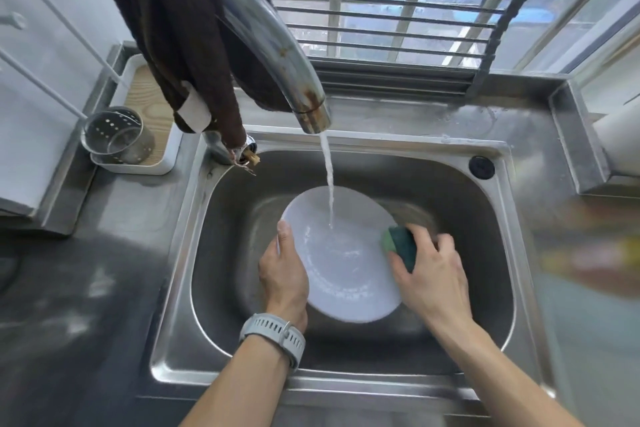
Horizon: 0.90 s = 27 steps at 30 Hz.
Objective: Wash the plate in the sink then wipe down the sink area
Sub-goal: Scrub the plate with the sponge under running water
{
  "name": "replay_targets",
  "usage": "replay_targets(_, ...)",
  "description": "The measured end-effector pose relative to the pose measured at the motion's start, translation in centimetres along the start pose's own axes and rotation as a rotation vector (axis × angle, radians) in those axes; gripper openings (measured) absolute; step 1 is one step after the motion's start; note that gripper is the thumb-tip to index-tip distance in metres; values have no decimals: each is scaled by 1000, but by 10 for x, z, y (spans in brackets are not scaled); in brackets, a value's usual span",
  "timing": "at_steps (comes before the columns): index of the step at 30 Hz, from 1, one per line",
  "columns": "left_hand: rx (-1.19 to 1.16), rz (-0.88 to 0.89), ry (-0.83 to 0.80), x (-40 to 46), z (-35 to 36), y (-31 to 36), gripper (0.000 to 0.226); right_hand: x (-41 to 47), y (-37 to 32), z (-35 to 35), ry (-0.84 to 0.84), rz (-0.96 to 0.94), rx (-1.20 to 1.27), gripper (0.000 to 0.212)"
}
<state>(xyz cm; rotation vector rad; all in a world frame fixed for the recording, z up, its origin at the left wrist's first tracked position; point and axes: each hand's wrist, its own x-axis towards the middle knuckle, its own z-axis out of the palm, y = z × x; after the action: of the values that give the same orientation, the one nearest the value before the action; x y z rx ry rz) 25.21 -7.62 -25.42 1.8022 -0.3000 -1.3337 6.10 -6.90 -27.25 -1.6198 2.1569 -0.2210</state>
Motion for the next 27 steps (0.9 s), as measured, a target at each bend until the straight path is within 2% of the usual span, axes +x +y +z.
replay_targets(4,-57,-29,-48,3,8,-2,46,-52,-19,-7,-14,-157,-17,54)
replay_targets(7,-145,-142,-83,5,9,0,53,-71,-43,-2,-62,-281,51,60)
replay_targets(11,-186,-307,-167,2,4,1,61,-53,-78,10,-145,-404,98,60)
replay_targets(14,-147,-241,-114,6,-1,2,58,-16,-91,20,-101,-456,12,62)
replay_targets(18,11,-148,61,8,-3,4,46,11,-67,2,91,-295,-89,63)
replay_targets(21,110,-98,78,10,-7,0,44,10,-38,-32,122,-110,-30,65)
replay_targets(24,220,-59,66,16,-10,-4,34,15,-23,-59,-15,184,337,60)
replay_targets(27,322,-9,2,17,-15,1,24,37,-17,-63,-297,483,862,60)
